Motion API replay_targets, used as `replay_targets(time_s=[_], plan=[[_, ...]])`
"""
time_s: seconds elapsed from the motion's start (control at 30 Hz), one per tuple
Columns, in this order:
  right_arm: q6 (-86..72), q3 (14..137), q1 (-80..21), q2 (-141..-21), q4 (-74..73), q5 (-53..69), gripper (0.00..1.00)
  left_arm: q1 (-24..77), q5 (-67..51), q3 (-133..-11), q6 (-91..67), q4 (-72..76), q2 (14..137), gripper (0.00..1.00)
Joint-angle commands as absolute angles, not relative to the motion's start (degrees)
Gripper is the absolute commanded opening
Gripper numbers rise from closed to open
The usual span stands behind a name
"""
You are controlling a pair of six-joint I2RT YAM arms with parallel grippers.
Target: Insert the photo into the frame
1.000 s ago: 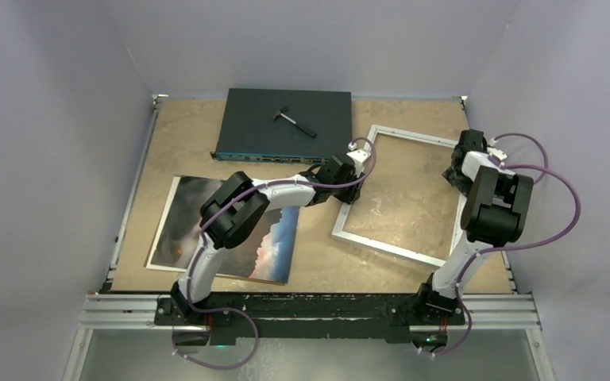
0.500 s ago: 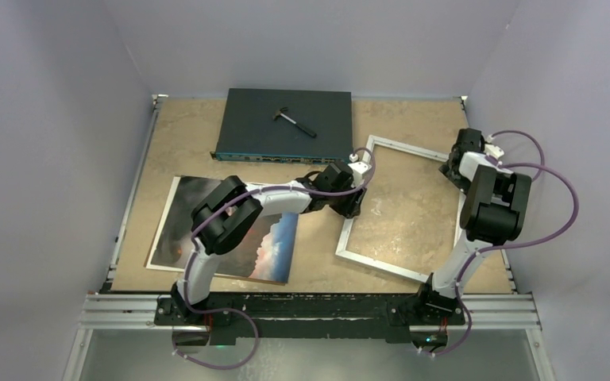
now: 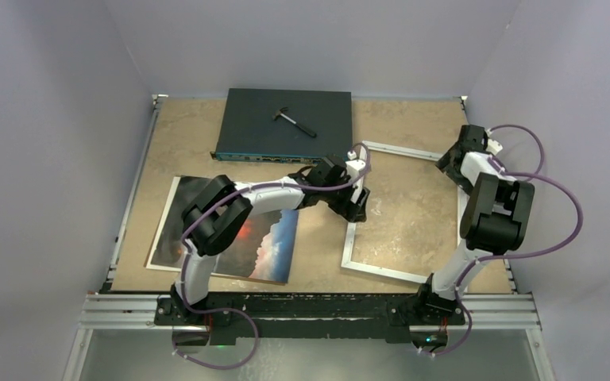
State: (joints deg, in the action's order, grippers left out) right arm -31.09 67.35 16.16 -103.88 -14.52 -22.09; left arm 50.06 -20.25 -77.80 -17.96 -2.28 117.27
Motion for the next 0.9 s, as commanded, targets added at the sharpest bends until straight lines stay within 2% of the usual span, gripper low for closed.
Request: replay_targets(time_s=[0.0, 0.27, 0.4, 0.53, 0.67, 0.8, 0.87], plan=[[-33.1, 67.1, 14.6, -101.5, -15.5, -16.2, 0.98, 47.2, -21.6, -81.8, -15.0, -3.2, 112.9, 0.82], [-34.9, 66.8, 13.9, -95.7, -17.3, -15.4, 0.89, 47.7, -21.8, -78.5, -10.4, -6.1, 111.4, 0.78], [-35.8, 65.1, 6.1, -89.7, -16.9, -16.7, 0.82, 47.5, -21.6, -76.6, -8.5, -8.4, 108.8, 0.75], [-38.0, 63.7, 0.5, -89.4, -15.4, -15.3, 0.67, 43.3, -24.8, -80.9, -7.9, -16.2, 106.8, 0.74], [-39.3, 62.8, -3.7, -91.7, -11.2, -11.6, 0.5, 37.5, -26.0, -85.0, -3.8, -25.8, 102.6, 0.79], [-39.4, 65.1, -6.3, -97.4, -8.3, -9.1, 0.37, 31.7, -24.0, -86.2, 1.1, -33.3, 97.4, 0.81], [-39.4, 66.9, -7.3, -101.4, -7.5, -8.9, 0.34, 28.6, -21.8, -85.7, 3.1, -35.1, 94.0, 0.83]])
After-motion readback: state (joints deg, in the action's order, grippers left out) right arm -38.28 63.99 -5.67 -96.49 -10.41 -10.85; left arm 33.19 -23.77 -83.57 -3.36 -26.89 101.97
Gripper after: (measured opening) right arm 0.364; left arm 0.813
